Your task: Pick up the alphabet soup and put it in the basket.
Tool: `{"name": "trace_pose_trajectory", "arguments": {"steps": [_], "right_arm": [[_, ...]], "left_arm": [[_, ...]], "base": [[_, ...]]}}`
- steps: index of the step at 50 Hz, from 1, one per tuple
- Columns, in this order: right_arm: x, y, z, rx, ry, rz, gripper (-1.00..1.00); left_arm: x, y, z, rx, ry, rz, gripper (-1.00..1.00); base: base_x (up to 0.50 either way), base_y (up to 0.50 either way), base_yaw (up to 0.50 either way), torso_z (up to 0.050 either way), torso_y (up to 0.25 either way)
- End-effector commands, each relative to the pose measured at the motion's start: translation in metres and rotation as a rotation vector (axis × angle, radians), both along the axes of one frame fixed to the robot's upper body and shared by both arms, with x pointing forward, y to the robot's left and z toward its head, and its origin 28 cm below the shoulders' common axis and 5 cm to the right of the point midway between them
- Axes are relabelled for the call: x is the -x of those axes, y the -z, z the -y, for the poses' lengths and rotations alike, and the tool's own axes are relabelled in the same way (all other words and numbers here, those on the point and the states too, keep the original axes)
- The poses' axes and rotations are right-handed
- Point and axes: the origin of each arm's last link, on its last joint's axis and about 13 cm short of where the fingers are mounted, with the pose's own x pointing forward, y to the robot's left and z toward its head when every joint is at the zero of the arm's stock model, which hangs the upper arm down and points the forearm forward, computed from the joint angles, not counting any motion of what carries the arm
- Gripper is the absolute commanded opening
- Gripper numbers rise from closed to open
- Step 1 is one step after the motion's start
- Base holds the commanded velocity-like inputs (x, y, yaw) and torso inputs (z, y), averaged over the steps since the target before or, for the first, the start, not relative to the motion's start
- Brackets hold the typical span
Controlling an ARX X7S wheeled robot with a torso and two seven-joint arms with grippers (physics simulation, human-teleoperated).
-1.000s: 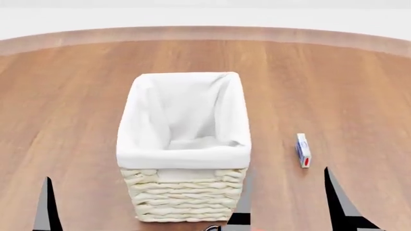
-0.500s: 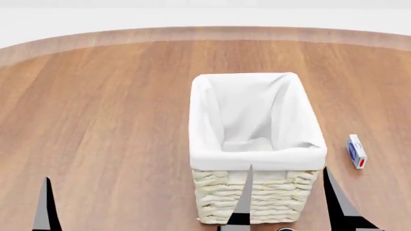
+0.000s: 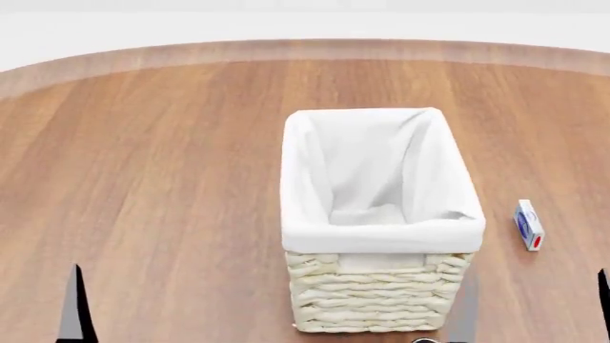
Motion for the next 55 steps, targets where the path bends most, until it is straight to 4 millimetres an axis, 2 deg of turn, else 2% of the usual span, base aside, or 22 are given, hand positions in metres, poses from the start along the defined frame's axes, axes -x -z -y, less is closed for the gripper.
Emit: {"name": "trace_pose_trajectory", "arguments": {"steps": [1, 11, 13, 14, 18, 20, 30, 40, 55], "right_arm": [[0.036, 0.004, 0.037, 0.022, 0.006, -0.078, 1.0], [0.083, 0.021, 0.052, 0.08, 0.007, -0.13, 1.0], [0.092, 0.028, 0.053, 0.076, 0.024, -0.149, 1.0], [0.099, 0.037, 0.052, 0.093, 0.036, -0.176, 1.0], [0.115, 0.047, 0.052, 0.061, 0.053, -0.17, 1.0], [0.116, 0.051, 0.052, 0.09, 0.077, -0.174, 1.0], [0.127, 0.076, 0.052, -0.014, 0.116, -0.142, 1.0], [0.136, 0.09, 0.059, -0.06, 0.163, -0.125, 1.0], [0.131, 0.12, 0.059, -0.094, 0.21, -0.136, 1.0]], "left_arm": [[-0.006, 0.006, -0.001, -0.011, -0.015, -0.013, 1.0], [-0.007, 0.006, -0.002, -0.023, -0.028, -0.019, 1.0], [-0.006, 0.006, -0.003, -0.021, -0.031, -0.017, 1.0], [-0.006, 0.006, -0.003, -0.019, -0.033, -0.016, 1.0], [-0.006, 0.006, -0.002, -0.025, -0.032, -0.018, 1.0], [-0.007, 0.006, -0.002, -0.025, -0.033, -0.019, 1.0], [-0.006, 0.008, -0.002, -0.025, -0.031, -0.025, 1.0], [-0.005, 0.007, -0.001, -0.033, -0.04, -0.022, 1.0], [-0.006, 0.008, -0.002, -0.038, -0.046, -0.029, 1.0]], "base": [[0.0, 0.0, 0.0, 0.0, 0.0], [0.0, 0.0, 0.0, 0.0, 0.0], [0.0, 0.0, 0.0, 0.0, 0.0], [0.0, 0.0, 0.0, 0.0, 0.0], [0.0, 0.0, 0.0, 0.0, 0.0], [0.0, 0.0, 0.0, 0.0, 0.0], [0.0, 0.0, 0.0, 0.0, 0.0], [0.0, 0.0, 0.0, 0.0, 0.0], [0.0, 0.0, 0.0, 0.0, 0.0]]}}
